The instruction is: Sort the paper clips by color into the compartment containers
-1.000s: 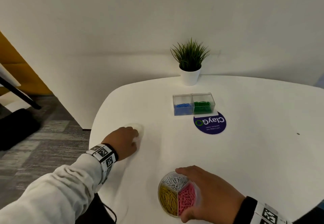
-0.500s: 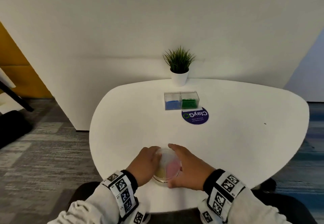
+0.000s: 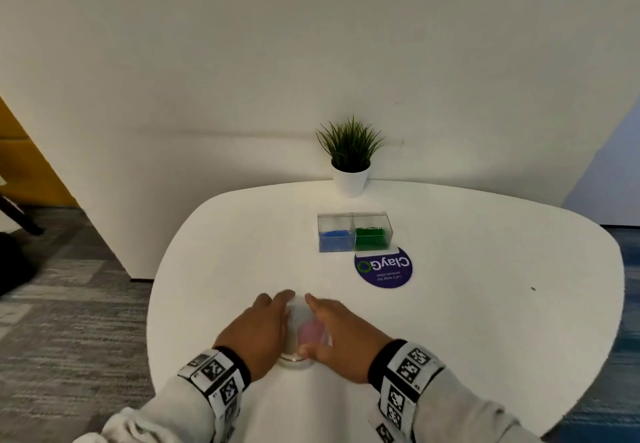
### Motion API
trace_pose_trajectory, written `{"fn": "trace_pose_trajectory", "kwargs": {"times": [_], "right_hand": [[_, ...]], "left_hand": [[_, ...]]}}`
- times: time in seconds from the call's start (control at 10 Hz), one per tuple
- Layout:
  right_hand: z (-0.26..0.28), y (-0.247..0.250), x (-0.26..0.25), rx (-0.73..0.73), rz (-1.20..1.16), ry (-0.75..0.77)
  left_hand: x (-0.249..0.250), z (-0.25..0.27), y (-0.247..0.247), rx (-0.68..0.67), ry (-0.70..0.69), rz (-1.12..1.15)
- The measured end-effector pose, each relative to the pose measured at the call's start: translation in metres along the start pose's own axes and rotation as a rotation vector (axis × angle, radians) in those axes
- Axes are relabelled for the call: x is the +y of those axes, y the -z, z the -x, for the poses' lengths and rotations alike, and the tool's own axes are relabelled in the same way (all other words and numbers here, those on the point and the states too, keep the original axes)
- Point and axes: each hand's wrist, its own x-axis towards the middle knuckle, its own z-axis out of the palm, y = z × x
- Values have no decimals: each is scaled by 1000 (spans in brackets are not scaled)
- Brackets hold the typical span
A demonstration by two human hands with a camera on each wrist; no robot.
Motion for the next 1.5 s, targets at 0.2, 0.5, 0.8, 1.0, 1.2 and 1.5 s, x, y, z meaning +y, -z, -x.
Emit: {"fn": "trace_pose_trajectory", "kwargs": {"times": [0.2, 0.5, 0.8, 1.0, 1.2, 1.5], "right_hand": [[-79, 116, 44, 582, -1, -84], [-160, 183, 140, 215, -313, -581], [-123, 182, 125, 165, -905, -608], [-90, 180, 103, 272, -1140, -632], [-77, 152, 97, 160, -477, -614], [-43, 149, 94, 134, -337, -601]], "left_hand": [[-33, -96, 54, -27, 26, -167], [38, -222, 79, -117, 408, 853], [59, -224, 86, -120, 760, 1451], [62, -193, 96, -93, 683, 1133], [65, -167, 105, -387, 448, 488], [64, -130, 133, -414, 186, 74]]}}
